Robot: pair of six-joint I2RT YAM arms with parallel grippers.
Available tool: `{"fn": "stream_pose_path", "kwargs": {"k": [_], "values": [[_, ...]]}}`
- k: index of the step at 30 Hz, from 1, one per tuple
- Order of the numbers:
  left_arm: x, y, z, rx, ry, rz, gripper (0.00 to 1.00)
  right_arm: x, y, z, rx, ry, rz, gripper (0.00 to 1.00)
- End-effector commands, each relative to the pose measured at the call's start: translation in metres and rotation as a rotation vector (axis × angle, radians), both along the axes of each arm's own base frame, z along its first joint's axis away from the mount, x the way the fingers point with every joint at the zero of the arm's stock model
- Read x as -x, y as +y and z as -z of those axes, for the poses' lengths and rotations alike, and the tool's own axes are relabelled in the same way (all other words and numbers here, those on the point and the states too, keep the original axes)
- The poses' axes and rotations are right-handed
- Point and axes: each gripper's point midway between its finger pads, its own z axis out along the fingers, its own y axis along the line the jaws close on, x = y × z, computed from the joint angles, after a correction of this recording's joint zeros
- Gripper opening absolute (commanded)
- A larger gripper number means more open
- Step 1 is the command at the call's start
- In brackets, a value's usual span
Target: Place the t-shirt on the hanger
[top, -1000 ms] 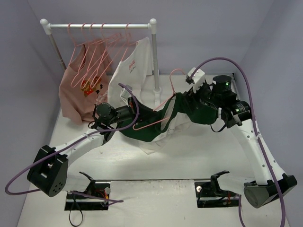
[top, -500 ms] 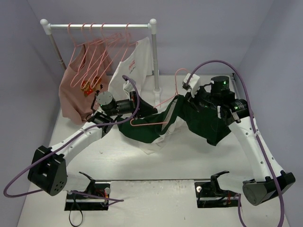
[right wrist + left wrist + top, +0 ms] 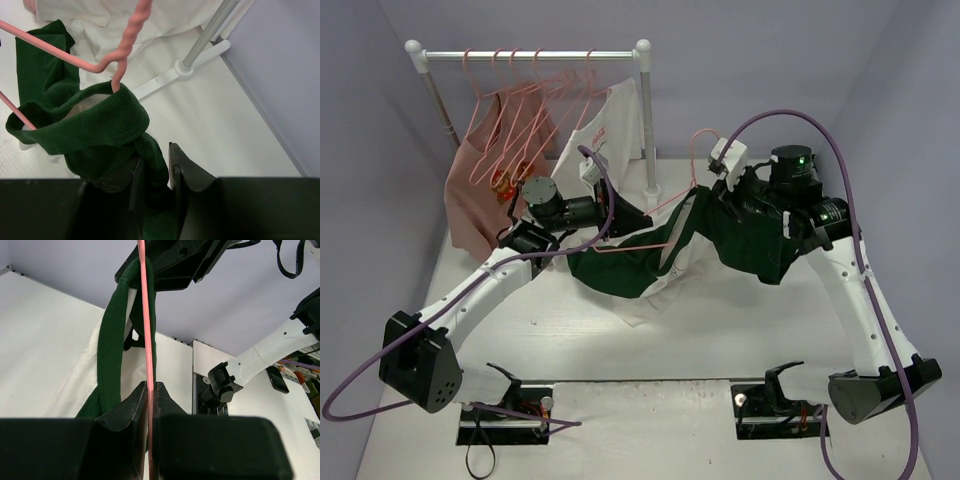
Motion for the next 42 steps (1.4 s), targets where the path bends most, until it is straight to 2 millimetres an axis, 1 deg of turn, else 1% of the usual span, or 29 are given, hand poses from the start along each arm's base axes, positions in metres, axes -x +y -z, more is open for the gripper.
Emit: {"fn": "stream_pose_path", "kwargs": {"k": [1,10,13,14,17,19,20,21,22,23,24,26,27,28,29,30,31,32,33,34,35,37,39,41,42], "values": [[0.010,-0.008,-0.058,0.082,-0.242,0.046,0.00,0.007,0.039,-0.037,-0.157,-0.026,-0.136,0.18],[0.003,-0.013,-0.070,0.081,-0.256,0.059,0.00,0.005,0.044,-0.046,-0.151,-0.058,-0.170,0.19],[0.001,-0.014,-0.072,0.079,-0.255,0.061,0.00,0.005,0.045,-0.045,-0.146,-0.063,-0.182,0.17],[0.000,-0.015,-0.074,0.080,-0.259,0.061,0.00,0.006,0.046,-0.044,-0.139,-0.068,-0.191,0.16],[-0.004,-0.016,-0.079,0.076,-0.257,0.056,0.00,0.005,0.046,-0.041,-0.116,-0.090,-0.207,0.07],[-0.007,-0.015,-0.078,0.062,-0.247,0.043,0.00,0.005,0.044,-0.039,-0.092,-0.111,-0.207,0.00],[-0.010,-0.013,-0.081,0.059,-0.248,0.028,0.00,0.004,0.041,-0.039,-0.082,-0.122,-0.197,0.00],[-0.018,-0.010,-0.082,0.051,-0.248,-0.006,0.00,0.003,0.039,-0.039,-0.070,-0.134,-0.192,0.00],[-0.021,-0.008,-0.081,0.039,-0.229,-0.022,0.03,0.002,0.037,-0.039,-0.062,-0.140,-0.184,0.00],[-0.024,-0.004,-0.086,0.040,-0.229,-0.043,0.12,0.001,0.035,-0.039,-0.053,-0.149,-0.173,0.00],[-0.031,0.001,-0.086,0.035,-0.212,-0.075,0.14,0.000,0.034,-0.040,-0.047,-0.156,-0.168,0.00],[-0.035,0.010,-0.097,0.043,-0.213,-0.116,0.30,-0.001,0.030,-0.040,-0.033,-0.168,-0.150,0.00],[-0.039,0.014,-0.098,0.042,-0.204,-0.138,0.31,-0.002,0.030,-0.040,-0.030,-0.170,-0.149,0.00],[-0.043,0.020,-0.101,0.037,-0.194,-0.170,0.40,-0.003,0.028,-0.040,-0.022,-0.176,-0.140,0.00],[-0.048,0.028,-0.106,0.035,-0.197,-0.211,0.47,-0.004,0.027,-0.040,-0.016,-0.181,-0.133,0.00],[-0.053,0.036,-0.112,0.032,-0.207,-0.256,0.49,-0.004,0.026,-0.040,-0.013,-0.184,-0.129,0.00],[-0.056,0.040,-0.108,0.006,-0.187,-0.280,0.49,-0.005,0.025,-0.040,-0.007,-0.185,-0.123,0.00],[-0.058,0.043,-0.108,-0.011,-0.190,-0.303,0.49,-0.006,0.025,-0.039,-0.006,-0.186,-0.123,0.00],[-0.064,0.048,-0.110,-0.030,-0.190,-0.353,0.49,-0.007,0.024,-0.038,-0.001,-0.185,-0.117,0.00],[-0.067,0.052,-0.108,-0.060,-0.185,-0.385,0.50,-0.008,0.023,-0.038,0.002,-0.186,-0.114,0.00],[-0.071,0.060,-0.105,-0.109,-0.155,-0.441,0.52,-0.011,0.022,-0.036,0.012,-0.187,-0.102,0.00],[-0.074,0.072,-0.102,-0.154,-0.107,-0.521,0.55,-0.014,0.019,-0.035,0.024,-0.189,-0.085,0.00],[-0.076,0.082,-0.101,-0.166,-0.077,-0.598,0.55,-0.016,0.018,-0.036,0.031,-0.194,-0.077,0.00],[-0.072,0.092,-0.092,-0.159,0.014,-0.682,0.55,-0.019,0.018,-0.038,0.034,-0.198,-0.071,0.00],[-0.070,0.093,-0.085,-0.156,0.057,-0.694,0.55,-0.019,0.018,-0.038,0.034,-0.198,-0.070,0.00]]}}
